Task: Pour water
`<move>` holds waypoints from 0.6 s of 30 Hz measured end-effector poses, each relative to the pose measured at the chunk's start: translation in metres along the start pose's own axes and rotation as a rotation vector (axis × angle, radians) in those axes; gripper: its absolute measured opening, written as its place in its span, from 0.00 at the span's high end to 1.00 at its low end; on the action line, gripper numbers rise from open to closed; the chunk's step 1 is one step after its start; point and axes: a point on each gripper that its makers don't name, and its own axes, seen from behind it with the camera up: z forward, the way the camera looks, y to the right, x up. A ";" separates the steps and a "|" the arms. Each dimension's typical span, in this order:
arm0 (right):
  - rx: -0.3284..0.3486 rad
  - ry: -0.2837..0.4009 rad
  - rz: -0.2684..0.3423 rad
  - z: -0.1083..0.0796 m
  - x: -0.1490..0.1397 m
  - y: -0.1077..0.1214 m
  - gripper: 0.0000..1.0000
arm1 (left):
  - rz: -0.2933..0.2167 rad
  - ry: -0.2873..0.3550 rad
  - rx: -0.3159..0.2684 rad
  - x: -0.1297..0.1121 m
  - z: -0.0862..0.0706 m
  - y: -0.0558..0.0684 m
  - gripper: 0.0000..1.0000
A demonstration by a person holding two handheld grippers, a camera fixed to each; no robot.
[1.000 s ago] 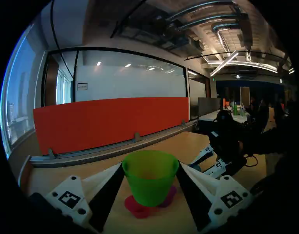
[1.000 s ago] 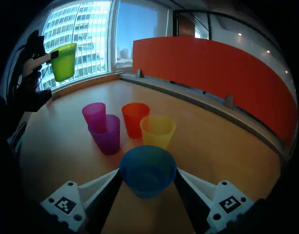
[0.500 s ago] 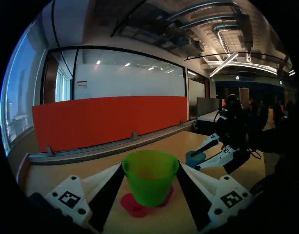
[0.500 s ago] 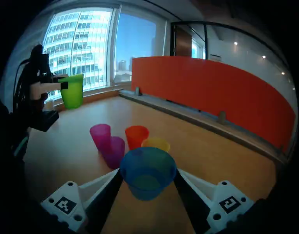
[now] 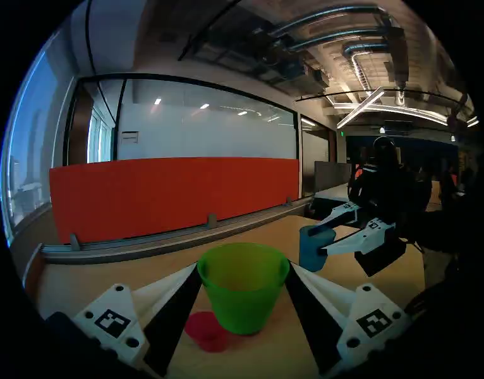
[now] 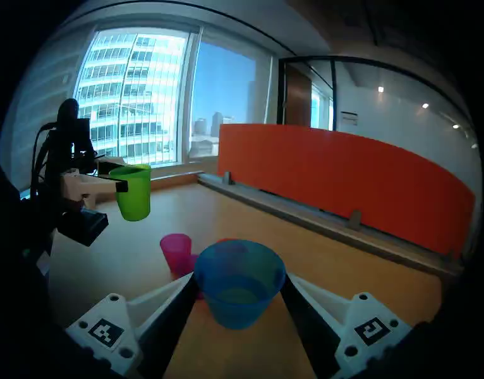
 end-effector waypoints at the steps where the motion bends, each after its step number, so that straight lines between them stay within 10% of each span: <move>1: 0.000 0.007 -0.002 -0.001 0.002 -0.001 0.09 | 0.000 0.001 -0.001 0.000 0.000 0.000 0.11; 18: 0.002 0.141 -0.011 -0.013 0.052 -0.006 0.09 | -0.005 0.006 -0.013 0.002 0.002 0.004 0.11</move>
